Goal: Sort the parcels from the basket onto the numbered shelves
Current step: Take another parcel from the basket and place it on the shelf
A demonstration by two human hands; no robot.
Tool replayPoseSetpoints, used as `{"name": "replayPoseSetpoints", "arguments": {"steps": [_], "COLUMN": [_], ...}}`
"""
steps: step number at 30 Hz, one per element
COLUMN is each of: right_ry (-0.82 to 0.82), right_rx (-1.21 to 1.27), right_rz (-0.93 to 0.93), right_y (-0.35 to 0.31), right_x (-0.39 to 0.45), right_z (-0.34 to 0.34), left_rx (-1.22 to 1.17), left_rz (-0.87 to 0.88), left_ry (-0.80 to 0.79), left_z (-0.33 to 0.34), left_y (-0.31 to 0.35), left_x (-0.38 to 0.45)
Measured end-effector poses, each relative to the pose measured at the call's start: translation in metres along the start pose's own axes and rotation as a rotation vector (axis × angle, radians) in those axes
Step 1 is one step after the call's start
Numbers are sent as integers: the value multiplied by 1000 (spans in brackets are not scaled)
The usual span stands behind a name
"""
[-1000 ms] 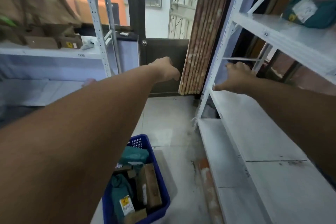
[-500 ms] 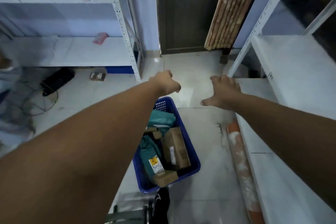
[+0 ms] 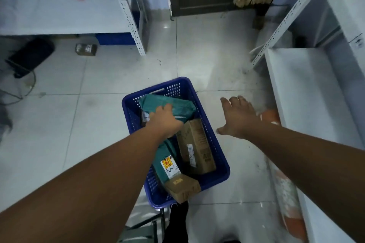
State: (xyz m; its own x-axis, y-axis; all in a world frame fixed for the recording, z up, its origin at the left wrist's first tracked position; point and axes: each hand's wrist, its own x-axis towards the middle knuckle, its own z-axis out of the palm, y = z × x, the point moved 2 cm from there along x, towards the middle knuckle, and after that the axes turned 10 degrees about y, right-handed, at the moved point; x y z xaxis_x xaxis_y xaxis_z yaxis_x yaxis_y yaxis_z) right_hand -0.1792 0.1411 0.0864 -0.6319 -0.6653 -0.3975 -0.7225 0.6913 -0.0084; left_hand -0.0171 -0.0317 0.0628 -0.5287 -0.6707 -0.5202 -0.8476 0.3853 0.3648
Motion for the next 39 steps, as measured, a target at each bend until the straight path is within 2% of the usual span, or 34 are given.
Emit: {"name": "replayPoseSetpoints", "arguments": {"steps": [9, 18, 24, 30, 34, 39], "right_ry": [-31, -68, 9, -52, -63, -24], "right_rx": [-20, 54, -63, -216, -235, -323], "right_rz": [-68, -93, -161, -143, -99, -172], "right_y": [-36, -89, -121, -140, -150, -150], "right_x": [104, 188, 233, 243, 243, 232], "right_z": [104, 181, 215, 235, 243, 245], "left_rx": [-84, -97, -143, -186, -200, -202], "left_rz": [-69, -137, -161, -193, -194, -204], "left_ry": [-28, -83, -105, -105, -102, -107], "left_z": [84, 152, 177, 191, 191, 194], "left_y": [-80, -143, -172, -194, -203, -205], "left_x": [67, 99, 106, 104, 99, 98]}}
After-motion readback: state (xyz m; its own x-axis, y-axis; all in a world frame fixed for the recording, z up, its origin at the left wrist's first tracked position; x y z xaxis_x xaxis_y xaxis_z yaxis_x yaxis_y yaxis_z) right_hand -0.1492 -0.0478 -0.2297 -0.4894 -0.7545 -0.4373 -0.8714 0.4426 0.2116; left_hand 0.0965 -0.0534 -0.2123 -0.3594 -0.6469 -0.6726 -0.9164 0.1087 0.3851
